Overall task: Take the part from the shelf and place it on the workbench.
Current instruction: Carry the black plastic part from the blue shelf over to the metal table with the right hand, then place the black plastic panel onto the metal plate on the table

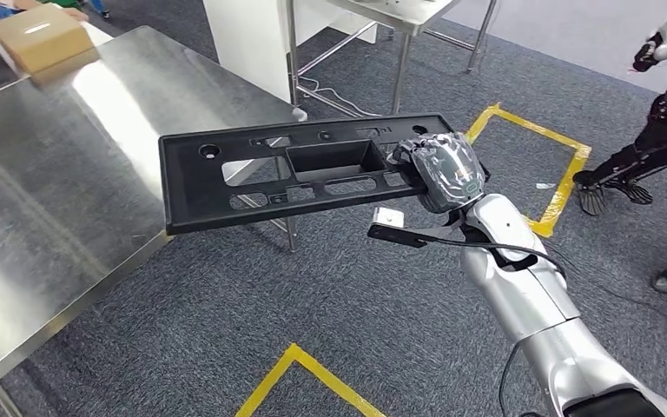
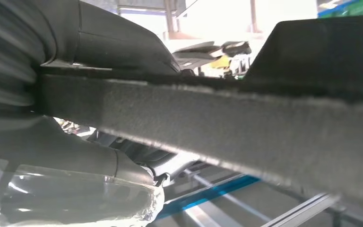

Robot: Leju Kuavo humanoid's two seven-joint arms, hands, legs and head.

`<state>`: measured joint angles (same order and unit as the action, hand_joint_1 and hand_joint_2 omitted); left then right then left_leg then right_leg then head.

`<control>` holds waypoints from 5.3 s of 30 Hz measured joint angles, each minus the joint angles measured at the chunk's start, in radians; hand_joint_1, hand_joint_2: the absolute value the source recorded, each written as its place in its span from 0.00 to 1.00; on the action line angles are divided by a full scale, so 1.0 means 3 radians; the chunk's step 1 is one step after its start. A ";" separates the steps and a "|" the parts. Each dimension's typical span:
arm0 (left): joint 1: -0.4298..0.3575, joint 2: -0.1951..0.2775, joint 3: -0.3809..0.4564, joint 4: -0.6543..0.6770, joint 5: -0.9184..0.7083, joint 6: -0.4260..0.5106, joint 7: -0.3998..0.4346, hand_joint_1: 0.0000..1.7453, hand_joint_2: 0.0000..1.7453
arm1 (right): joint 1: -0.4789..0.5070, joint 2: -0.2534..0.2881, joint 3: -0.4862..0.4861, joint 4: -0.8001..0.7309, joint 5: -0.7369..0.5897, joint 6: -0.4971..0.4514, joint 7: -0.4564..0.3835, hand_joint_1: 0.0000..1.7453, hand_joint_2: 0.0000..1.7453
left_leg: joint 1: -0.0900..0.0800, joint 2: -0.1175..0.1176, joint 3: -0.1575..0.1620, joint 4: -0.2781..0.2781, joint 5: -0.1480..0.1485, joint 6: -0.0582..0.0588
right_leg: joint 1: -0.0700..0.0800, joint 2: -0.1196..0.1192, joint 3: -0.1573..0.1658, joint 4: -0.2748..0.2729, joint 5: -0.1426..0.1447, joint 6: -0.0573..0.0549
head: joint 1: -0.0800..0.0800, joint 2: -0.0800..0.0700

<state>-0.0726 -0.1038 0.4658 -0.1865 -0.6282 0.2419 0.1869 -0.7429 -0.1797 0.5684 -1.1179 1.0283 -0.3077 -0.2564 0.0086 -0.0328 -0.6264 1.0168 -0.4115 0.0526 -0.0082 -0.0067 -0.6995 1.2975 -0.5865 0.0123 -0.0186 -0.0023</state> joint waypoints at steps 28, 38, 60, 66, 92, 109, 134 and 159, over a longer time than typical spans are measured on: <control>0.0007 -0.0015 0.0001 -0.0001 -0.0013 0.0001 -0.0059 0.00 0.00 | 0.0037 0.0003 -0.0057 0.0002 0.0065 -0.0002 -0.0042 0.97 1.00 | -0.0017 0.0135 -0.0007 0.0001 -0.0005 0.0009 | 0.0016 -0.0086 0.0238 -0.0502 0.0171 0.0010 | -0.0030 0.0000; 0.0016 0.0011 0.0037 -0.0001 -0.0003 -0.0001 -0.0097 0.00 0.00 | 0.0056 0.0155 -0.0017 0.0090 0.0219 -0.0032 0.0035 0.97 1.00 | -0.0004 -0.0279 -0.0072 0.0035 0.0021 -0.0090 | -0.0070 0.0237 0.0381 -0.0884 0.0388 0.0127 | -0.0016 0.0000; 0.0013 0.0005 0.0060 -0.0002 -0.0104 0.0007 -0.0168 0.00 0.00 | 0.0154 0.0061 -0.0135 0.0034 0.0174 -0.0045 0.0017 0.97 1.00 | -0.0003 0.0067 -0.0046 0.0009 0.0017 0.0011 | -0.0012 -0.0024 0.0087 -0.0178 0.0034 0.0044 | -0.0031 0.0000; 0.0019 -0.0002 0.0060 -0.0003 -0.0111 0.0005 -0.0177 0.00 0.00 | 0.0174 0.0023 -0.0149 0.0035 0.0174 -0.0045 0.0018 0.97 1.00 | -0.0002 -0.0164 -0.0057 0.0043 0.0015 -0.0016 | -0.0057 0.0120 0.0296 -0.0719 0.0336 0.0168 | -0.0024 0.0000; 0.0002 0.0018 0.0062 -0.0003 -0.0185 0.0017 -0.0222 0.00 0.00 | 0.0087 -0.0005 -0.0183 0.0061 0.0183 -0.0005 -0.0032 0.97 1.00 | 0.0005 -0.0001 -0.0030 0.0003 0.0004 0.0008 | -0.0017 -0.0006 -0.0028 0.0018 -0.0015 0.0036 | -0.0035 0.0000; 0.0012 0.0017 0.0143 -0.0001 -0.0155 0.0037 -0.0322 0.00 0.00 | 0.0068 0.0001 -0.0172 0.0144 0.0130 -0.0088 -0.0113 0.97 1.00 | 0.0015 0.0095 -0.0488 0.0897 -0.0345 -0.0152 | -0.0043 -0.0009 0.0383 -0.0900 0.0403 -0.0026 | -0.0065 0.0000; 0.0002 0.0030 0.0273 -0.0002 -0.0180 0.0127 -0.0362 0.00 0.00 | -0.0200 0.0063 -0.0197 0.0733 0.0044 -0.0285 -0.0168 0.97 1.00 | -0.0077 0.0093 -0.0069 0.0058 -0.0019 -0.0045 | 0.0015 -0.0058 0.0408 -0.0929 0.0388 0.0045 | -0.0061 0.0000; 0.0002 0.0044 0.0351 -0.0003 -0.0205 0.0078 -0.0394 0.00 0.00 | -0.0319 0.0097 -0.0327 0.1183 0.0100 -0.0388 -0.0106 0.97 1.00 | 0.0048 0.0007 0.0030 0.0022 -0.0098 -0.0146 | -0.0098 0.0021 0.0341 -0.0884 0.0410 0.0166 | -0.0037 0.0000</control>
<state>-0.0720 -0.0906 0.5711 -0.1873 -0.6898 0.2653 0.0688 -0.8386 -0.1506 0.4704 -0.7632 1.0581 -0.4240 -0.2883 0.0230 -0.0306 -0.6174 1.0233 -0.4409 0.0087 -0.0376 -0.0004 -0.5972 1.0323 -0.4635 0.0619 -0.0297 -0.0023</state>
